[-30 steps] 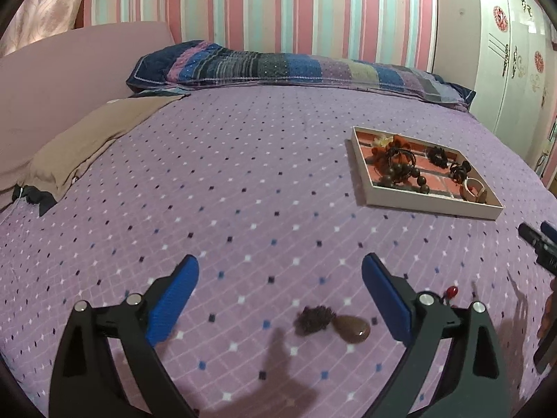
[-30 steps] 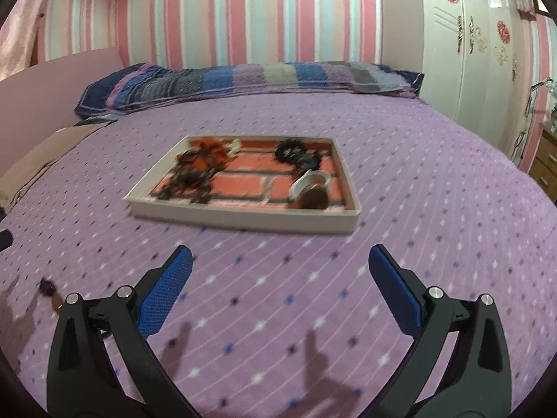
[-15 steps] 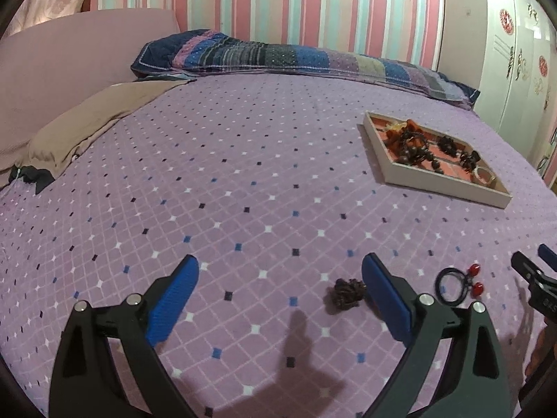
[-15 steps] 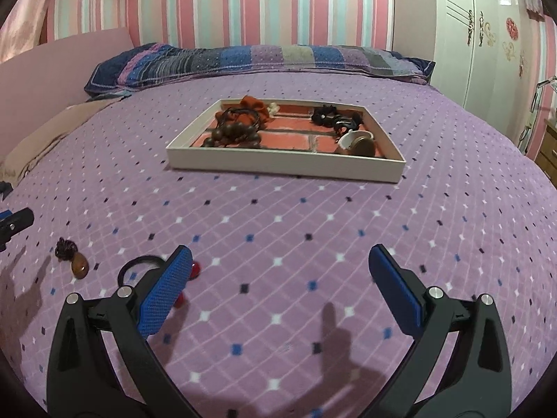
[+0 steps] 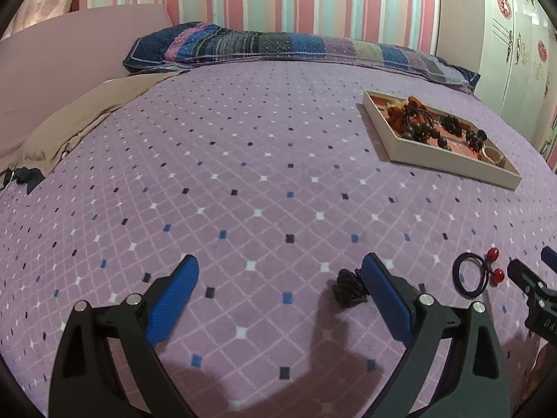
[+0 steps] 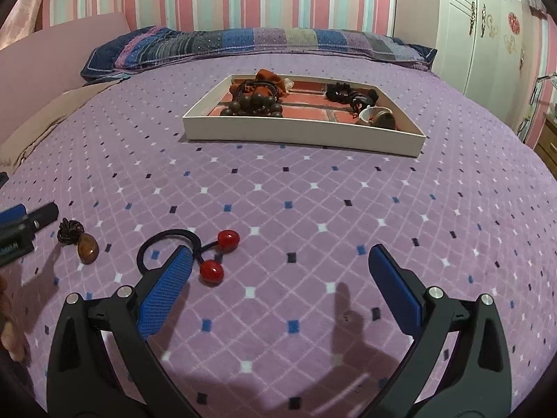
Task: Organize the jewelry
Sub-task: 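Move the left tool to the brown stone pendant while the right tool approaches the red-bead hair tie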
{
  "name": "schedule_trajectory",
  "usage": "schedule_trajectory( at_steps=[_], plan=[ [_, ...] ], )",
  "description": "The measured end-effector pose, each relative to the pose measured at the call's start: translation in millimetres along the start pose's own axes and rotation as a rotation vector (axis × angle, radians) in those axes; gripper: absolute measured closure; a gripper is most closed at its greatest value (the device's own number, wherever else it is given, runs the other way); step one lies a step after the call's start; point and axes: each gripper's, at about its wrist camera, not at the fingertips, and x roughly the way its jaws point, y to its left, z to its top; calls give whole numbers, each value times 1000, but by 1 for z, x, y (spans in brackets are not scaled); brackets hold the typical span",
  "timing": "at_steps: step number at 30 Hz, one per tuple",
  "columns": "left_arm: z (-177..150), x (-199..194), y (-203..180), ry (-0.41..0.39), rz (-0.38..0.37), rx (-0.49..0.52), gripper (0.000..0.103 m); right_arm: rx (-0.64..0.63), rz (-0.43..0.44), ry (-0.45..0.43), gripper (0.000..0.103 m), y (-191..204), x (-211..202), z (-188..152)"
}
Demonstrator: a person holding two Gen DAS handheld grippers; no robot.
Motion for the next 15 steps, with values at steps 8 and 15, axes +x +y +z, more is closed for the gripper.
schedule_trajectory(
  at_steps=[8,15],
  plan=[
    [-2,12,-7,27,-22,13,10,-31,13,37,5,13,13,-1],
    [-5,20,-3,42,-75,-4,13,-48,21,69,7,23,25,-2]
  ],
)
